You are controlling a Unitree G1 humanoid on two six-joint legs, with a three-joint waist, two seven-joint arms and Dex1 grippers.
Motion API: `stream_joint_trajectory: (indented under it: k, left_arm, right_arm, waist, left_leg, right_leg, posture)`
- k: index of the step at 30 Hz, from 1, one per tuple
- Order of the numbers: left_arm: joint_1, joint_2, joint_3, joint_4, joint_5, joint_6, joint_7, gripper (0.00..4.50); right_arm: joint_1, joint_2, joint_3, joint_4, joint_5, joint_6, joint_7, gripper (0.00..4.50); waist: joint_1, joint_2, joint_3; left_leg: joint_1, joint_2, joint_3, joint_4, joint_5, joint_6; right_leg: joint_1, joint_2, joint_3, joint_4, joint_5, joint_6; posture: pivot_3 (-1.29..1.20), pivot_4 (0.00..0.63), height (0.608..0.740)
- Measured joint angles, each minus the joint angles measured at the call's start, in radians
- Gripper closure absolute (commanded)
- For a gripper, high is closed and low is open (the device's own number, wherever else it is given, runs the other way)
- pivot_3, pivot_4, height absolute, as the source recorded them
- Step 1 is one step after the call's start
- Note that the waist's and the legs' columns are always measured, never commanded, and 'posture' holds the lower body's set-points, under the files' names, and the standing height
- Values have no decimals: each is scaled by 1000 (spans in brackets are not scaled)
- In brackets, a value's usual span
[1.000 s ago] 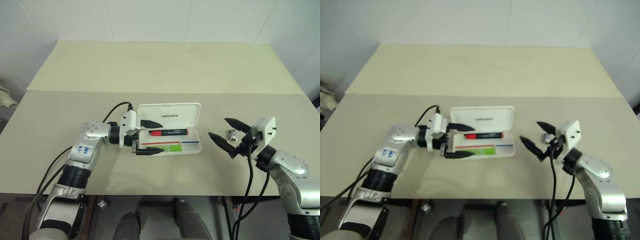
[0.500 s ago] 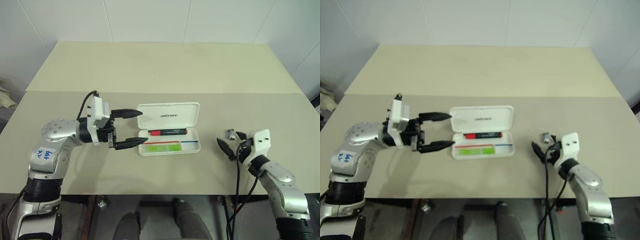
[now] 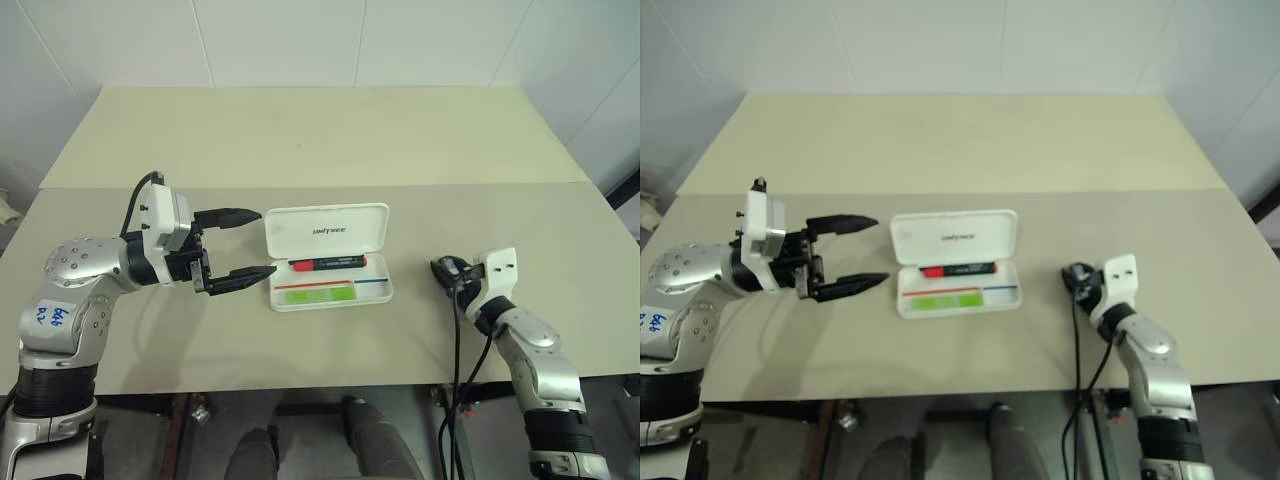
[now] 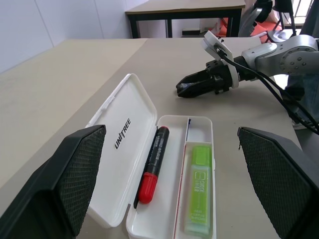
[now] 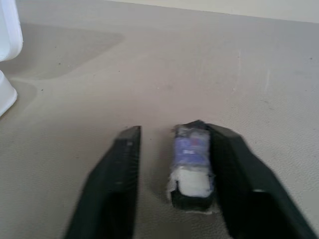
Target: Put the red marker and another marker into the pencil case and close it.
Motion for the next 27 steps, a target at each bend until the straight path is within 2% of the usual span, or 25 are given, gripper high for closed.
stream_joint_trajectory:
  k: [2, 7, 10, 14, 19, 27]
  left_arm:
    - [2, 3, 1, -2, -4, 0, 3, 0]
    - [9, 7, 1, -3, -5, -1, 7, 0]
    - [9, 9, 1, -3, -5, -4, 6, 0]
    - [11, 12, 1, -3, -5, -12, -6, 0]
    - [58, 33, 1, -3, -2, -34, -25, 0]
    - [133, 43, 2, -25, 0, -50, -22, 0]
  right_arm:
    - [-4, 0, 2, 5, -1, -3, 0, 4089]
    - [-17, 1, 5, 22, -1, -13, 2, 4090]
    - [-59, -29, 20, 68, -3, -28, 67, 4090]
    - [-163, -131, 56, 112, 28, -109, 316, 4090]
    - [-274, -205, 93, 154, 88, -150, 612, 4090]
    - [-371, -212, 216, 185, 96, -138, 874, 4090]
  waist:
    - [-1, -1, 0]
    - [-4, -1, -1]
    - [-12, -1, 0]
    - [-24, 2, 1]
    - [-26, 2, 1]
    - [-23, 2, 2]
  left_leg:
    - [0, 0, 0, 0, 0, 0]
    - [0, 0, 1, 0, 0, 0]
    - [0, 0, 3, 0, 1, 1]
    - [0, 0, 5, -1, 1, 1]
    - [1, 0, 4, -7, 0, 1]
    - [-1, 0, 3, -11, 0, 1]
  right_leg:
    - [0, 0, 0, 0, 0, 0]
    - [0, 0, 1, -2, 1, -1]
    - [0, 0, 4, -4, 1, -2]
    - [-1, 0, 6, -4, 4, 4]
    - [-2, 1, 5, -3, 5, 8]
    - [-6, 0, 5, -3, 4, 9]
  posture:
    - [0, 150, 740]
    - [0, 150, 740]
    - [0, 150, 740]
    - [0, 150, 740]
    - [0, 150, 740]
    - [0, 150, 740]
